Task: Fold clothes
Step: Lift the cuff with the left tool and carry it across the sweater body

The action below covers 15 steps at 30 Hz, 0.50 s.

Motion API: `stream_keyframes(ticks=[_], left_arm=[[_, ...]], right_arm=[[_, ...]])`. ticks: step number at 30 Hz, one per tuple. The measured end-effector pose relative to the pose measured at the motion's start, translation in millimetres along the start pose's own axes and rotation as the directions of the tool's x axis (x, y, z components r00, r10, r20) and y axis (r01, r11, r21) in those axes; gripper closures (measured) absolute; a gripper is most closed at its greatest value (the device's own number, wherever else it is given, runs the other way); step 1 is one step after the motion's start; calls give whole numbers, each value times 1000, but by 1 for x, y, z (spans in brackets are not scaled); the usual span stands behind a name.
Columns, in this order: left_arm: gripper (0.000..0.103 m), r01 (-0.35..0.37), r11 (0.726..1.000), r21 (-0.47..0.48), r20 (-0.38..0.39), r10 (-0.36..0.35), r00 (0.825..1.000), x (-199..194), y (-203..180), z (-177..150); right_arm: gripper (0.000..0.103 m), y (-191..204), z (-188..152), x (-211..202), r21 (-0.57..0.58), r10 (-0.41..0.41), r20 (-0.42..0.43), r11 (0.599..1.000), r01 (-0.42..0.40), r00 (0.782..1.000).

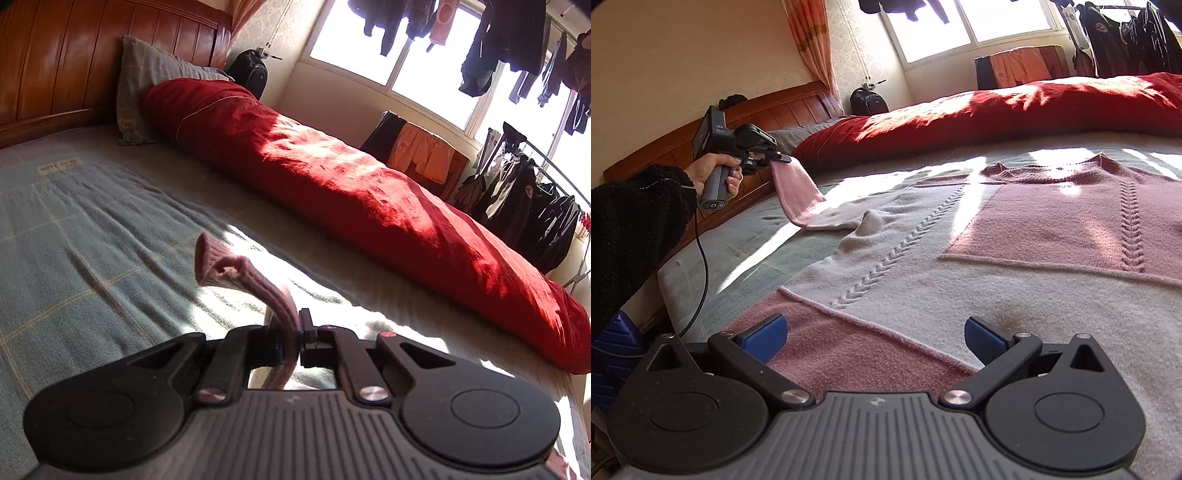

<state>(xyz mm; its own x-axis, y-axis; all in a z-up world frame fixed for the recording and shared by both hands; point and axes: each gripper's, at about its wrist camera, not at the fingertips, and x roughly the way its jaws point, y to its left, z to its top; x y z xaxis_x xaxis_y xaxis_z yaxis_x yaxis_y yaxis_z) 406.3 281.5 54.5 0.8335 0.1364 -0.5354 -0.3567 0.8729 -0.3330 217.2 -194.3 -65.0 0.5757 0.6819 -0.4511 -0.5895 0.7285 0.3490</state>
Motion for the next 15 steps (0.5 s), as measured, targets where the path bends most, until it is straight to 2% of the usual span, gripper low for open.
stream_keyframes(ticks=[5,15], left_arm=[[98,15,998,61,-9,-15,1000,-3,-49,1],[98,86,982,171,-52,-78,996,-1,-142,-16]], right_arm=[[0,4,1,-8,-20,-20,-10,1000,19,1000],[0,-10,-1,-26,22,-66,-30,998,66,997]])
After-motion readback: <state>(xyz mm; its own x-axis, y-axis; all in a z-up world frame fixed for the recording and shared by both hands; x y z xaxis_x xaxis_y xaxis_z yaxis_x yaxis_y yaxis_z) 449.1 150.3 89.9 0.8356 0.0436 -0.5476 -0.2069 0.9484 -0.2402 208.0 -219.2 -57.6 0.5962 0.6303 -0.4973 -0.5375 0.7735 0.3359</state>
